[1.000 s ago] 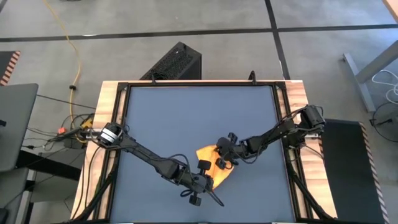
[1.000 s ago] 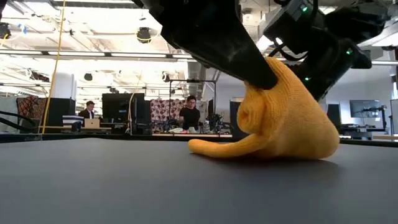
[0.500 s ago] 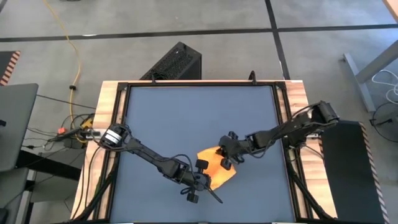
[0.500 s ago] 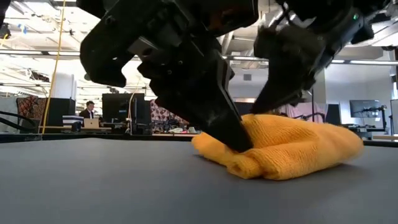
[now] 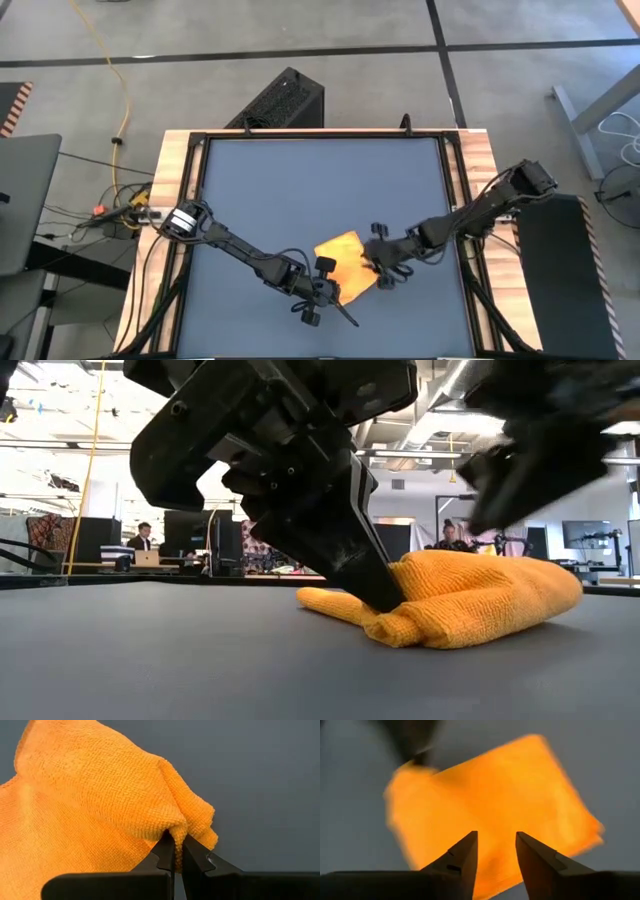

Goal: Roll towel
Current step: Roll the yellow microfiber towel

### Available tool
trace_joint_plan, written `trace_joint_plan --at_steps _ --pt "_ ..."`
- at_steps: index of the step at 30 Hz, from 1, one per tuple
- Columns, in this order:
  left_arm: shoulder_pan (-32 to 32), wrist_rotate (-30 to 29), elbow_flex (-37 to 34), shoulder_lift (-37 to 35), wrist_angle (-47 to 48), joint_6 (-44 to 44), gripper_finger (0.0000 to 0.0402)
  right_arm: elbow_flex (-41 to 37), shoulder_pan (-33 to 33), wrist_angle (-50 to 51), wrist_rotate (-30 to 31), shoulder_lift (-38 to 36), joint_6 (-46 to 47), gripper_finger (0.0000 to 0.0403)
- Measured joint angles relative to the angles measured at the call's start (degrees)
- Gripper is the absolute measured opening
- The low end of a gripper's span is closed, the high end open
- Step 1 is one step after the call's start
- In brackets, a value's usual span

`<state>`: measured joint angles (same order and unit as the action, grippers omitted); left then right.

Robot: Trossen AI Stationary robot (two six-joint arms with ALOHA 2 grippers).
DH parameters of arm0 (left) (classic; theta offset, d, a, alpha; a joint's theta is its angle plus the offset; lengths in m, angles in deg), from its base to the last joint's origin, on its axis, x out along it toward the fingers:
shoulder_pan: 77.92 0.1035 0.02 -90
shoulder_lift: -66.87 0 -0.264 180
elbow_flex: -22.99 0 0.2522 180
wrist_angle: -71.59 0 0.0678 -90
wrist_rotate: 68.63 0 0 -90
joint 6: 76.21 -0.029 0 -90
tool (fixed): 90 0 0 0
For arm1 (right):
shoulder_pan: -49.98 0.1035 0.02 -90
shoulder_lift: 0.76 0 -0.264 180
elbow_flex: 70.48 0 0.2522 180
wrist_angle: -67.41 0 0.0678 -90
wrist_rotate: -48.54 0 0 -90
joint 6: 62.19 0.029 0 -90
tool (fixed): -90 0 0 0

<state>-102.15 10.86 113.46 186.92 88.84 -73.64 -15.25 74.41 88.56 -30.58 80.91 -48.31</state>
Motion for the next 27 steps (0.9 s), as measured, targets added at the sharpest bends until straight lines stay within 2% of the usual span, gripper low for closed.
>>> trace_joint_plan --at_steps 3,6,8,10,12,15,17,19,24,27 --pt "0.0 -0.3 0.0 0.0 0.0 -0.6 0.0000 0.0 3.8 1.2 0.8 0.0 -13.2 0.0191" --pt "0.0 -0.3 0.3 0.0 0.1 -2.0 0.0000 0.0 5.9 1.7 5.7 0.1 -24.1 0.0205" --pt "-0.1 -0.5 0.5 0.0 0.1 -2.7 0.0000 0.0 6.0 1.3 8.5 0.1 -28.7 0.0210" --pt "-0.1 -1.0 1.0 0.0 0.2 -3.0 0.0000 0.0 4.9 0.2 8.4 0.1 -30.4 0.0211" --pt "-0.1 -1.3 1.7 0.0 0.2 -3.9 0.0000 0.1 2.6 0.0 3.2 0.1 -28.2 0.0212" --pt "-0.2 -1.5 2.7 0.0 0.1 -6.0 0.0000 0.3 -1.3 -0.6 -10.4 0.1 -20.9 0.0212" --pt "-0.2 -2.1 3.0 0.0 0.1 -6.5 0.0000 0.4 -3.1 -1.1 -15.5 0.1 -18.2 0.0212" --pt "-0.2 -2.4 3.0 0.0 0.1 -6.5 0.0000 0.4 -4.0 -1.2 -18.1 0.1 -18.6 0.0212" --pt "-0.2 -2.8 3.0 0.0 0.1 -6.8 0.0000 0.5 -7.0 -1.0 -20.0 1.3 -19.9 0.0212" --pt "-0.1 -2.9 3.0 0.0 0.1 -7.6 0.0000 0.5 -9.5 -1.3 -24.0 4.2 -20.4 0.0212"
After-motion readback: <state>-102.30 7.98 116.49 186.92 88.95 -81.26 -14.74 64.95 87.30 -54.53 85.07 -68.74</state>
